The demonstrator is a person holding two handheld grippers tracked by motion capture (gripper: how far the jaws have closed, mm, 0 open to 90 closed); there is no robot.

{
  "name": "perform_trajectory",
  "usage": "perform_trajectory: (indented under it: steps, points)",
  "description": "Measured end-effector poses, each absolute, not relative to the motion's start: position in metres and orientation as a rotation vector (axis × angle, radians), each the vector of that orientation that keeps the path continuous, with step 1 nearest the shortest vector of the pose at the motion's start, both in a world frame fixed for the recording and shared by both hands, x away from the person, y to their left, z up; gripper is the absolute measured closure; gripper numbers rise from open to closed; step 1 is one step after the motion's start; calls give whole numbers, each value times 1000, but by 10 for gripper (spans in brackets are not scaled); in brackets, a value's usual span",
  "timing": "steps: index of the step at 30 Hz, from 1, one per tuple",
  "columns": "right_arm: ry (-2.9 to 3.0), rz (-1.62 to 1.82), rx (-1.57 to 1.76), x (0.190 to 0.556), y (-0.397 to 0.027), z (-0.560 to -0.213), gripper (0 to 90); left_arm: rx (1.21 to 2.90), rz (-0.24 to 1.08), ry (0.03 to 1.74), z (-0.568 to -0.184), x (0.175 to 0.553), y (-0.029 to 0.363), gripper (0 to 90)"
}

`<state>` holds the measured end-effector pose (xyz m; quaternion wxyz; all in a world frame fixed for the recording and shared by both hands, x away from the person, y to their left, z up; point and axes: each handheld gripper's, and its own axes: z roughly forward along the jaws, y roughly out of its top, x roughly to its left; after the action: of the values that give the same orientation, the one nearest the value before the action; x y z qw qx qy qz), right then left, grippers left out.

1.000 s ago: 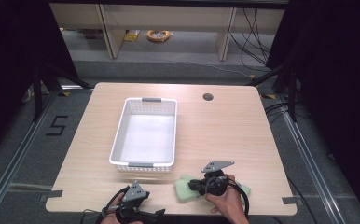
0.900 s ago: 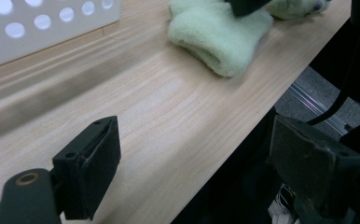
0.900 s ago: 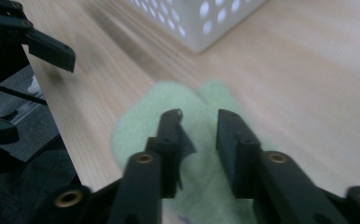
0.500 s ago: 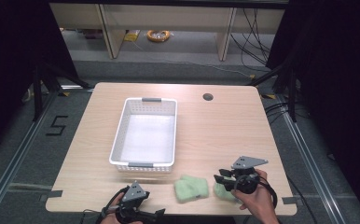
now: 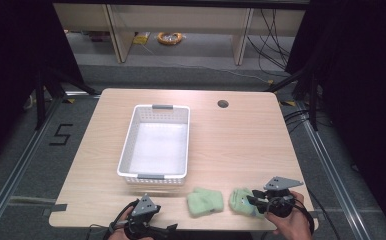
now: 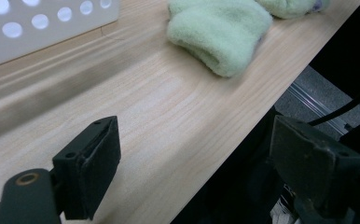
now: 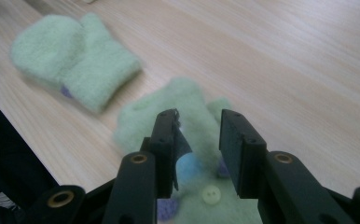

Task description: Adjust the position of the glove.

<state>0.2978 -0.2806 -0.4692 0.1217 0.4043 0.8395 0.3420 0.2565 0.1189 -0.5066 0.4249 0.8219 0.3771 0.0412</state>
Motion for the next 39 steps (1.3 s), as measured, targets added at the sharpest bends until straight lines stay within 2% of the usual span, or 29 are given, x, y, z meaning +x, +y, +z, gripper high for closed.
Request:
perform_trajectory:
  steps: [14, 18, 21, 25, 28, 39]
  points:
    - [2508, 907, 1210, 298, -277, -493, 666, 2038, 95, 955, -508, 256, 117, 161]
    - [2534, 887, 1243, 297, -276, -492, 727, 2035, 96, 959, -507, 256, 117, 161]
    - [2543, 917, 1211, 298, -277, -495, 832, 2058, 78, 956, -506, 256, 118, 161]
    - [2533, 969, 1162, 300, -278, -496, 858, 2029, 93, 962, -508, 256, 116, 161]
    - [2546, 952, 1213, 297, -280, -492, 862, 2029, 95, 965, -508, 256, 116, 161]
    - [2485, 1171, 1086, 292, -282, -456, 866, 2036, 104, 957, -508, 257, 117, 161]
